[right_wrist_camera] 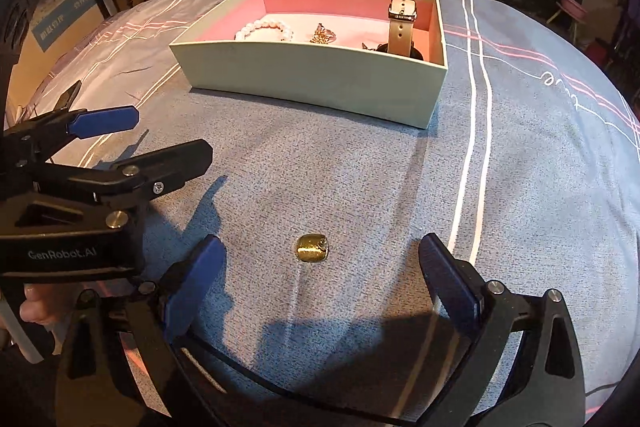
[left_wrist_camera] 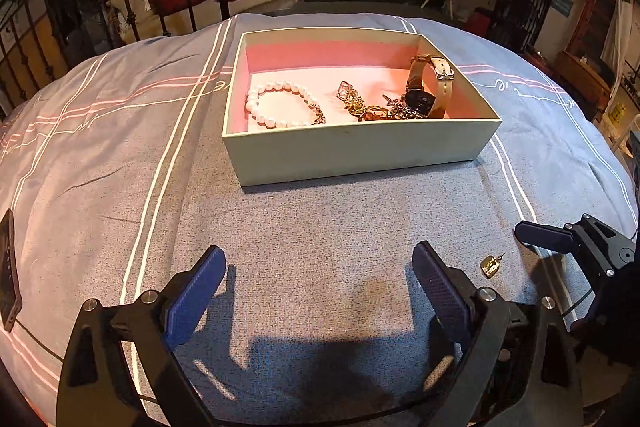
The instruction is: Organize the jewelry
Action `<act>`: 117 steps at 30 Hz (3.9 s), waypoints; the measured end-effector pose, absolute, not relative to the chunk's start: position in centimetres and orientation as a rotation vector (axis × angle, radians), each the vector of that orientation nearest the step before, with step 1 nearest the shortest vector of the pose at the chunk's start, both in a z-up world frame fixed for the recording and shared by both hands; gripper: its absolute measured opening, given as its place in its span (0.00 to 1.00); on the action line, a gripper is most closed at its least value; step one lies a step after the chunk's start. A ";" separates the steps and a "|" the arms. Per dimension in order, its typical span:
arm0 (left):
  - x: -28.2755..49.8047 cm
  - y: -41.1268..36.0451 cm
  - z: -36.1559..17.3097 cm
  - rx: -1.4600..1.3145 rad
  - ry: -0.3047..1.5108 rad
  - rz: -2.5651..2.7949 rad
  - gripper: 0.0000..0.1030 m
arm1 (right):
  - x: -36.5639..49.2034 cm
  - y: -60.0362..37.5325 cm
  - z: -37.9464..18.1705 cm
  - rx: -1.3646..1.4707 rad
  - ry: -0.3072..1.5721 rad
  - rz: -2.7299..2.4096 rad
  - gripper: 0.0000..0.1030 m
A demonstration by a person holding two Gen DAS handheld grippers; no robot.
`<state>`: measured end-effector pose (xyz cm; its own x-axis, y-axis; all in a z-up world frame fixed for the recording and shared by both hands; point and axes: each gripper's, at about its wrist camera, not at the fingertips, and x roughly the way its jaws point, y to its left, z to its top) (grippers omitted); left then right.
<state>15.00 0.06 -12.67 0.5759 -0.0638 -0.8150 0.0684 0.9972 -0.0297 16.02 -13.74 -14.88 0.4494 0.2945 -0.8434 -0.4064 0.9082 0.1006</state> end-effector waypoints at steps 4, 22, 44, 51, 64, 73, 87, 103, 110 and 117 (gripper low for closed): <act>15.1 0.3 -12.8 -0.003 0.962 -0.073 0.89 | 16.1 -13.9 -14.8 -0.105 1.017 0.433 0.94; 14.9 0.4 -12.6 -0.044 0.977 -0.093 0.83 | 15.5 -13.2 -13.5 -0.105 0.976 0.480 0.14; 13.6 -2.8 -11.8 0.073 0.937 -0.171 0.06 | 14.7 -13.7 -13.2 -0.072 0.967 0.496 0.14; 13.9 -2.2 -12.3 0.042 0.973 -0.165 0.06 | 14.6 -13.7 -13.1 -0.069 0.966 0.498 0.14; 14.3 -2.1 -11.4 0.043 0.955 -0.149 0.06 | 15.0 -13.1 -12.3 -0.080 0.948 0.512 0.14; 14.6 -1.9 -10.9 0.048 0.940 -0.142 0.06 | 15.3 -12.7 -11.9 -0.088 0.937 0.521 0.14; 14.9 -1.8 -10.6 0.050 0.939 -0.140 0.06 | 15.9 -12.7 -11.3 -0.097 0.925 0.521 0.14; 23.3 1.4 -5.2 0.016 0.831 -0.033 0.06 | 28.1 -9.0 -6.5 -0.165 0.830 0.500 0.14; 24.3 1.2 -6.1 -0.001 0.857 -0.036 0.06 | 28.3 -8.9 -8.2 -0.174 0.867 0.487 0.14; 26.3 1.1 -6.1 -0.032 0.872 -0.037 0.06 | 28.5 -10.0 -8.1 -0.172 0.864 0.435 0.14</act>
<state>26.26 1.11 -6.12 0.6425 -0.0457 -0.7649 0.0198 0.9989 -0.0431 28.54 -9.96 -8.07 0.5687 0.2995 -0.7661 -0.4366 0.8993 0.0275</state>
